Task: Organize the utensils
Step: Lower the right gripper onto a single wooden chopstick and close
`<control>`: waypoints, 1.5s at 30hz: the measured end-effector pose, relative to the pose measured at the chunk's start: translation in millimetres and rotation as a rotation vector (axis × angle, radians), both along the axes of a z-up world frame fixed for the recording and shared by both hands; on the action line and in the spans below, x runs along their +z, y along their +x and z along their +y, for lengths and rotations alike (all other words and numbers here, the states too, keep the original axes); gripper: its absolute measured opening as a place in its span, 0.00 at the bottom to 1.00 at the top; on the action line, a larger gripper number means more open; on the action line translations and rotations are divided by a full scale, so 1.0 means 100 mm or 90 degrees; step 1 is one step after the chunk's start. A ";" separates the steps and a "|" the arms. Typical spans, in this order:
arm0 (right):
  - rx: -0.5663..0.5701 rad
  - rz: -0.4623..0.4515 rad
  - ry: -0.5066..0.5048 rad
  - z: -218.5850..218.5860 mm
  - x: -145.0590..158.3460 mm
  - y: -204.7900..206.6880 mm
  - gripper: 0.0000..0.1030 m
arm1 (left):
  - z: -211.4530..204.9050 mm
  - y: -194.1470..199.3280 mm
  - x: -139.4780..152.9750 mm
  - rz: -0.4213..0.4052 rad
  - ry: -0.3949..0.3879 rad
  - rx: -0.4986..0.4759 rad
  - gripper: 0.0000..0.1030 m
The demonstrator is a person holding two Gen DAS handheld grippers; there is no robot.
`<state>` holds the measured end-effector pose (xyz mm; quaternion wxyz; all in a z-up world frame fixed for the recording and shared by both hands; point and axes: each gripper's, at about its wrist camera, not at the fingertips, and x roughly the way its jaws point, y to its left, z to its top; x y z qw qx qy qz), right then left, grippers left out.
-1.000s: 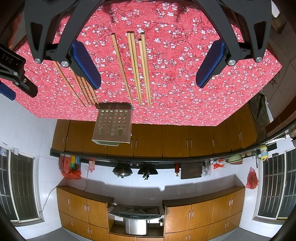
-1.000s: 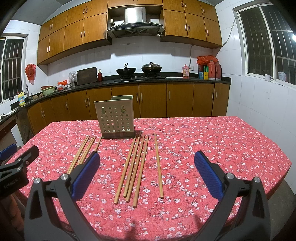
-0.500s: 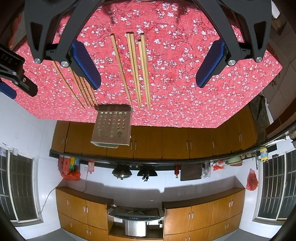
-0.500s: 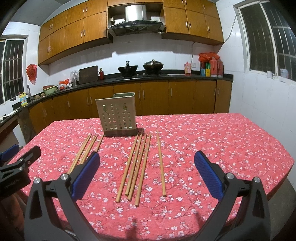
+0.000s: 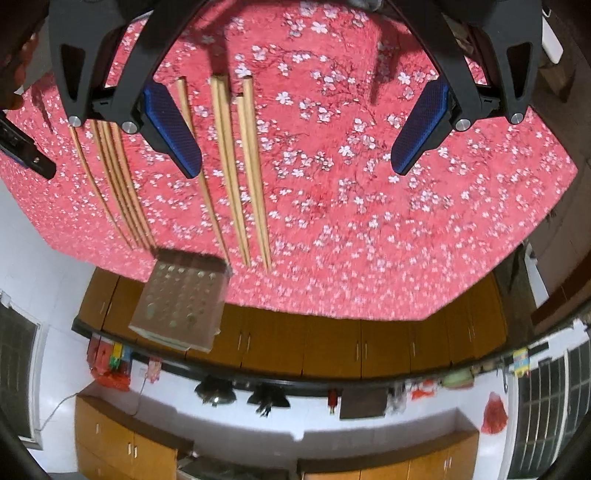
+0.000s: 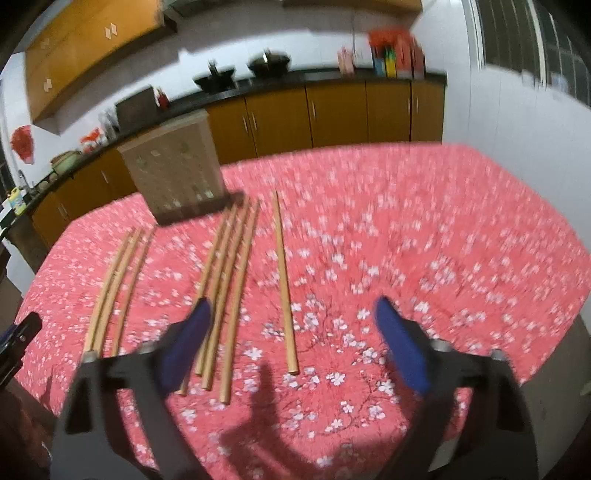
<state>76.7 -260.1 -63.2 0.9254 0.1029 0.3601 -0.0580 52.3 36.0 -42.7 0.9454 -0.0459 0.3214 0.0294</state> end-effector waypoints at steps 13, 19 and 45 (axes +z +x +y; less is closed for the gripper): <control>0.019 0.085 0.040 -0.04 -0.34 0.43 0.27 | -0.14 0.49 -0.29 0.106 -0.014 -0.089 0.55; 0.024 0.084 0.023 -0.04 -0.35 0.51 0.25 | -0.11 0.55 -0.41 0.142 -0.018 -0.095 0.39; 0.047 0.084 -0.060 0.09 -0.36 0.55 0.09 | -0.12 0.91 -0.45 0.164 0.070 -0.101 0.09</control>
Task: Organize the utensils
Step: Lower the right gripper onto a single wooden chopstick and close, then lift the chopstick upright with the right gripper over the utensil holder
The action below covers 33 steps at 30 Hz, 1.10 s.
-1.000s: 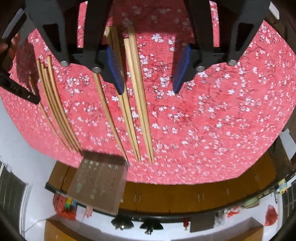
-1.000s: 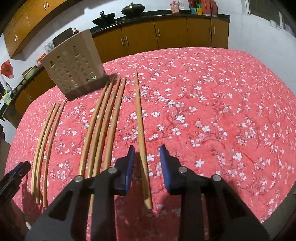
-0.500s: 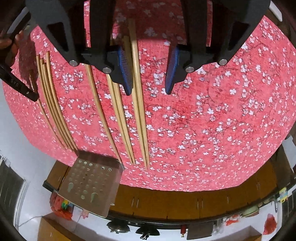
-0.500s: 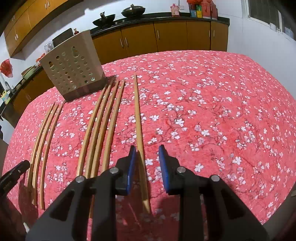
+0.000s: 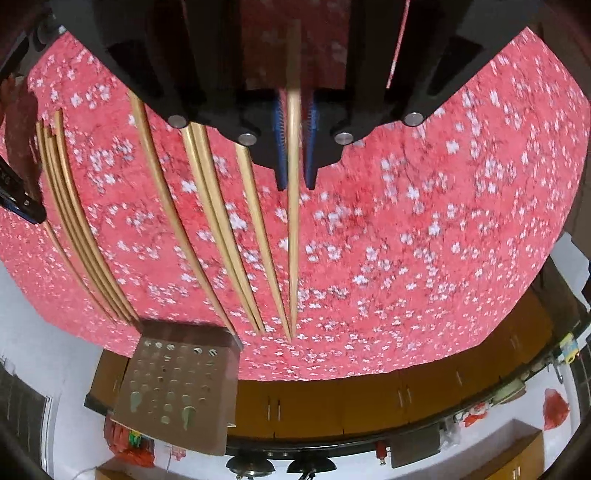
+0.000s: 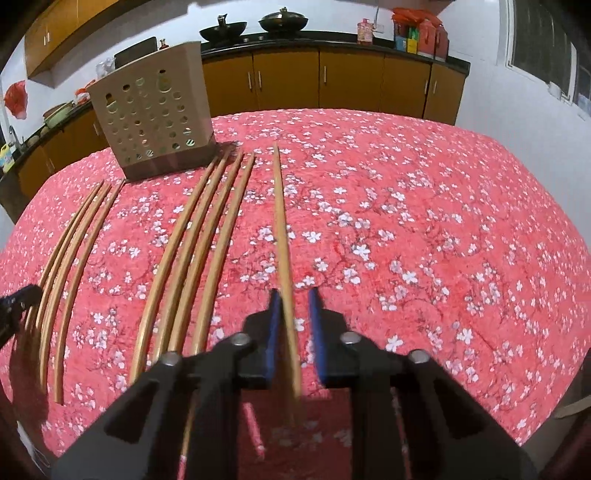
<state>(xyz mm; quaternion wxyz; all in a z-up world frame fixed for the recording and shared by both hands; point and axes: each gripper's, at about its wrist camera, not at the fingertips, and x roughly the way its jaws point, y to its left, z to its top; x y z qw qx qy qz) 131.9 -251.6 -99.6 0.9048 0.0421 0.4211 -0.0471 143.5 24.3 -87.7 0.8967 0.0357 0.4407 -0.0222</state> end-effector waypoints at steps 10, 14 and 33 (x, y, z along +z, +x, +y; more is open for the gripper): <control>-0.012 0.008 0.027 -0.14 0.01 0.50 0.08 | 0.15 0.54 0.00 0.004 -0.013 0.005 0.08; -0.014 -0.003 0.037 -0.20 0.00 0.63 0.08 | 0.20 0.60 0.00 -0.011 -0.033 -0.004 0.08; -0.006 -0.054 0.034 -0.23 0.27 0.38 0.07 | 0.24 0.39 0.09 -0.031 -0.049 -0.004 0.07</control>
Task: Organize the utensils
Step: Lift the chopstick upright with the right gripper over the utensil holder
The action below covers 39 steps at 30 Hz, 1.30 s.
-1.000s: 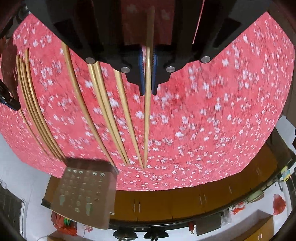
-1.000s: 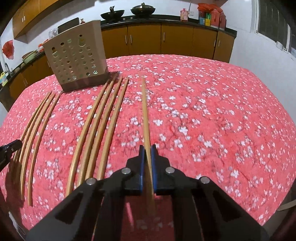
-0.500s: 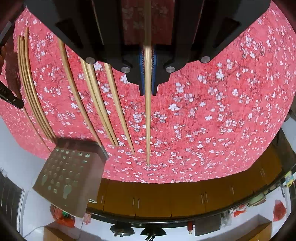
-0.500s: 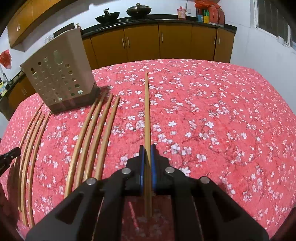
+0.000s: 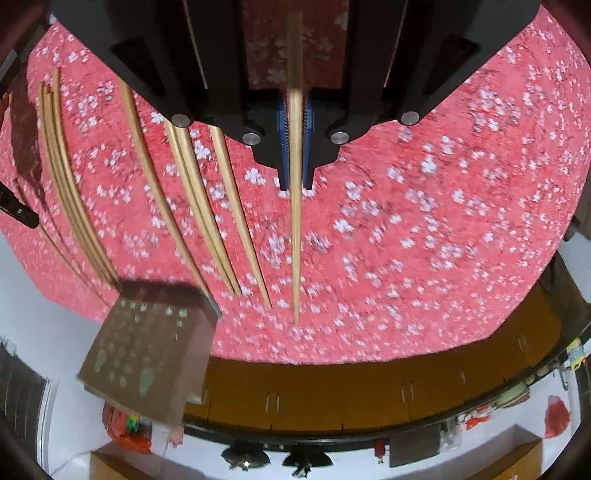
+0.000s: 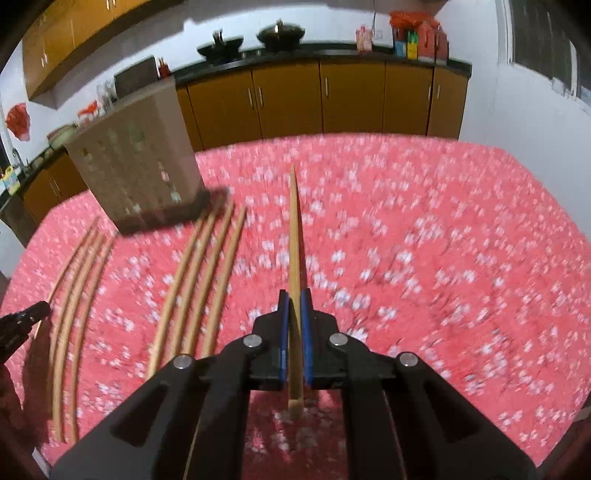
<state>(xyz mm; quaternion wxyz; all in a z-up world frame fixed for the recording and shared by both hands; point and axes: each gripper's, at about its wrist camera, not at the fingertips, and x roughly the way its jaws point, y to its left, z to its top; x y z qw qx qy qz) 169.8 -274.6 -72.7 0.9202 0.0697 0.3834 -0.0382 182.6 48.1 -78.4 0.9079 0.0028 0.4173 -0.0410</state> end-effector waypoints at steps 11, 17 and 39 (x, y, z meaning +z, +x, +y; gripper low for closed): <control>-0.020 -0.134 0.012 -0.17 0.73 -0.20 0.07 | 0.21 -0.09 0.71 -0.115 -0.059 0.028 0.07; -0.025 -0.194 0.006 -0.18 1.02 -0.24 0.07 | 0.28 -0.11 1.05 -0.177 -0.088 0.045 0.07; 0.050 -0.423 0.083 -0.05 2.44 -0.12 0.07 | -0.10 0.01 2.53 -0.411 -0.128 0.014 0.07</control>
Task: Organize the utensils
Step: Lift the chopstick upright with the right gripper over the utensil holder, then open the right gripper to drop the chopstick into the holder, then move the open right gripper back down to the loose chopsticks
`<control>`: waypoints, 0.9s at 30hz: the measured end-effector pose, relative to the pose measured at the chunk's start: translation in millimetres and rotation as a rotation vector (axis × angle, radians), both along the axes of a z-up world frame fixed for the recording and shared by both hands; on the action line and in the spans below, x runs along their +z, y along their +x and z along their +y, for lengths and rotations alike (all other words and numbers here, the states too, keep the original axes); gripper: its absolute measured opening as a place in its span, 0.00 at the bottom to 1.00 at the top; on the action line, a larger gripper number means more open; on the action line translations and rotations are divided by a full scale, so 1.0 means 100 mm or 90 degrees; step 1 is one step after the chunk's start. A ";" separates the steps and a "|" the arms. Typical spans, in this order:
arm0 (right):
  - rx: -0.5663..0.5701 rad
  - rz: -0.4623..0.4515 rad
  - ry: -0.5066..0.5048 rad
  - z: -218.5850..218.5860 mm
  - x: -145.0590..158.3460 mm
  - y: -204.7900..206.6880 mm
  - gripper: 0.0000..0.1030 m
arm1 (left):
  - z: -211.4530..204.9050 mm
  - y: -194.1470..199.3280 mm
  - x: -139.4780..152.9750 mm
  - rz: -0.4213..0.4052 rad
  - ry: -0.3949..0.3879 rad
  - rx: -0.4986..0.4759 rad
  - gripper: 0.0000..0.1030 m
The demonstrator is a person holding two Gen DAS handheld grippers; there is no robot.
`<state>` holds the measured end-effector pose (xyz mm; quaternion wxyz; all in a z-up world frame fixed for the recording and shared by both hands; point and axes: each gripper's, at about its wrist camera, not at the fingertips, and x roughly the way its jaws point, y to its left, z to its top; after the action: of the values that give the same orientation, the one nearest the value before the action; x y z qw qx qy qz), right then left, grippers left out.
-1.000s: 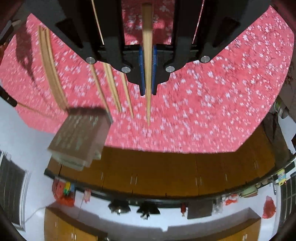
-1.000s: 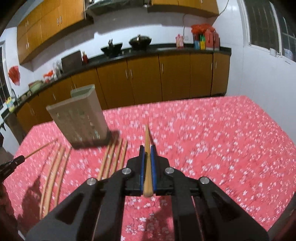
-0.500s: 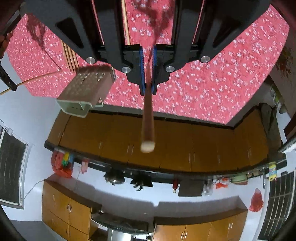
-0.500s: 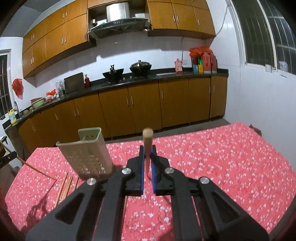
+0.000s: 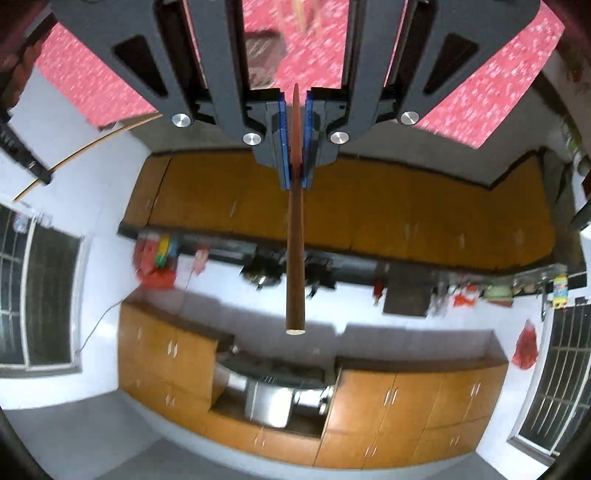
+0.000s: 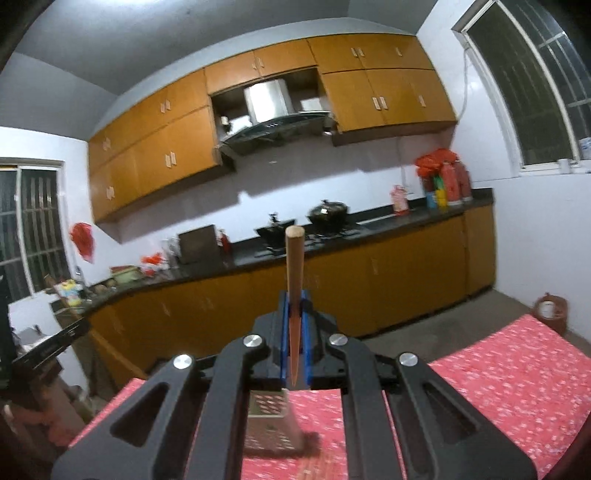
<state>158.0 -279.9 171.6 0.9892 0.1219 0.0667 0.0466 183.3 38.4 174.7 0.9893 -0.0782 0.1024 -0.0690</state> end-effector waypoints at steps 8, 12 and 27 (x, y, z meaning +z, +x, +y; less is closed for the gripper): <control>0.054 0.043 -0.019 0.24 -0.13 0.19 0.07 | -0.33 0.12 -0.15 -0.003 -0.027 -0.047 0.07; 0.069 0.088 -0.021 0.32 -0.31 0.37 0.07 | -0.46 0.28 -0.36 0.022 -0.012 -0.050 0.07; 0.073 0.112 -0.024 0.47 -0.51 0.45 0.18 | -0.44 0.45 -0.68 0.083 -0.029 -0.040 0.38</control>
<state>202.7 -232.5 120.5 0.9774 0.1030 0.1610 0.0907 228.3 -5.2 106.3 0.9757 -0.1022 0.1677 -0.0967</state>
